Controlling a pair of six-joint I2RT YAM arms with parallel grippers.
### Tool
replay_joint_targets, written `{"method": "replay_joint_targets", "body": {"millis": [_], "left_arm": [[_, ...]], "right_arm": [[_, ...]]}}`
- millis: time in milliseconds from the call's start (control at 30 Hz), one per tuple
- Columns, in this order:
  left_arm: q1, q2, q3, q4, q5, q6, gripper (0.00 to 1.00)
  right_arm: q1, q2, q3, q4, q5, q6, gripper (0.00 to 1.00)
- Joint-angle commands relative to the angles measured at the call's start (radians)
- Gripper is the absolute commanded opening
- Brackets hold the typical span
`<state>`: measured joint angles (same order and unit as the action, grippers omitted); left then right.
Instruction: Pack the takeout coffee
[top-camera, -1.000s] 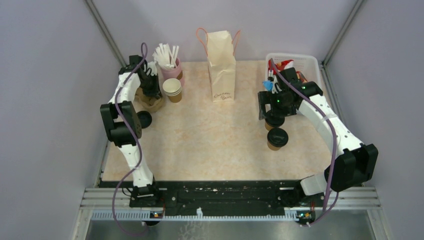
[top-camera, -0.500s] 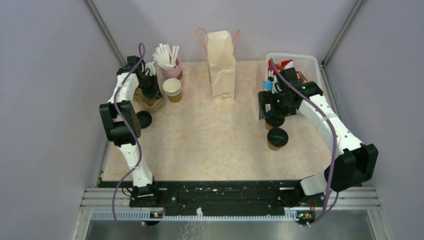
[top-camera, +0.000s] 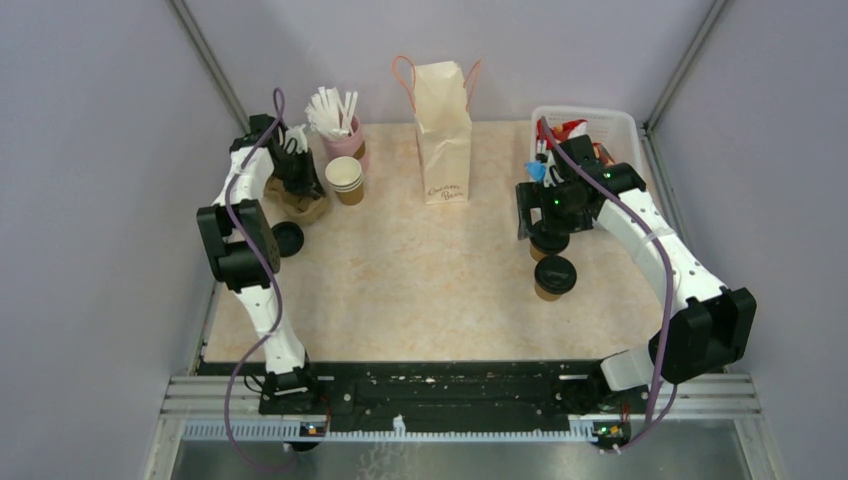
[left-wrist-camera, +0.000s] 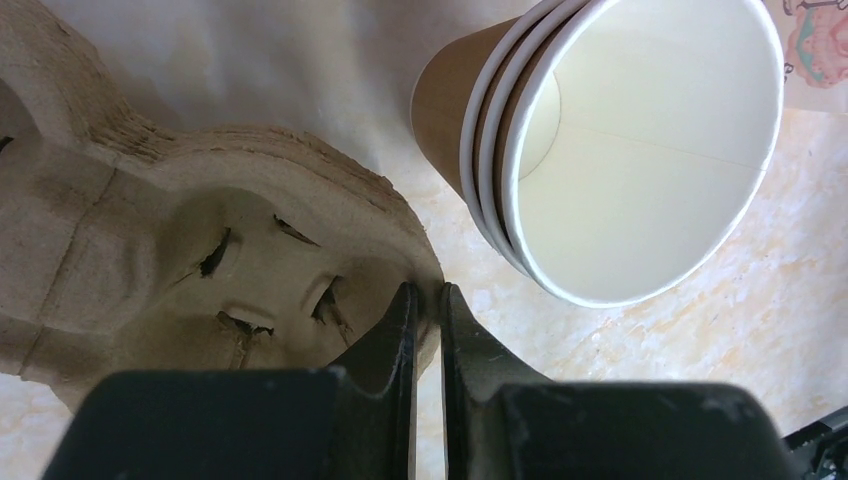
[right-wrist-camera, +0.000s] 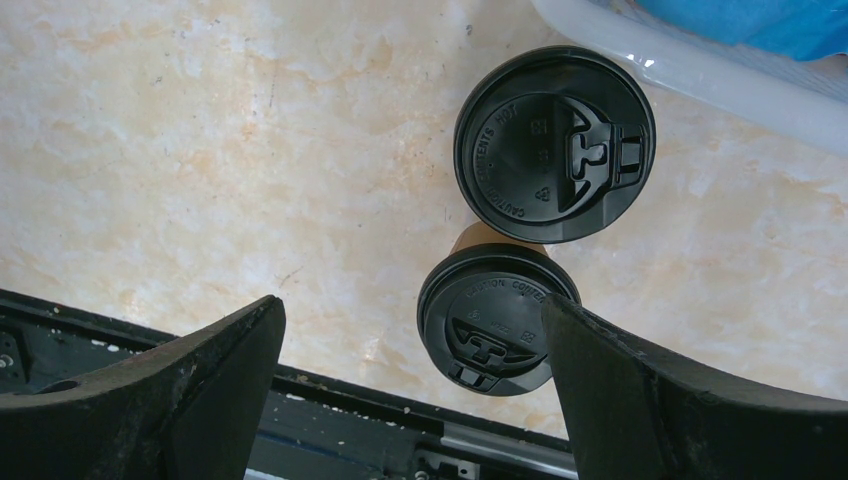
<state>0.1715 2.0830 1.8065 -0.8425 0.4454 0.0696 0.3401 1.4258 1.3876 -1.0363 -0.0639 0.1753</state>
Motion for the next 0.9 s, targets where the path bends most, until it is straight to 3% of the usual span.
{"method": "replay_joint_targets", "body": {"millis": [0,600,867], "left_arm": [[0.019,0.022,-0.007,-0.021,0.065,-0.012,0.09],[0.054,0.03,0.001,-0.008,0.178,-0.039,0.08],[0.1,0.036,-0.027,0.009,0.301,-0.068,0.08]], "right_arm": [[0.012,-0.037,0.013,0.016,0.015,-0.01,0.99],[0.012,-0.033,0.017,0.015,0.015,-0.011,0.99],[0.013,-0.036,0.014,0.016,0.015,-0.012,0.99]]}}
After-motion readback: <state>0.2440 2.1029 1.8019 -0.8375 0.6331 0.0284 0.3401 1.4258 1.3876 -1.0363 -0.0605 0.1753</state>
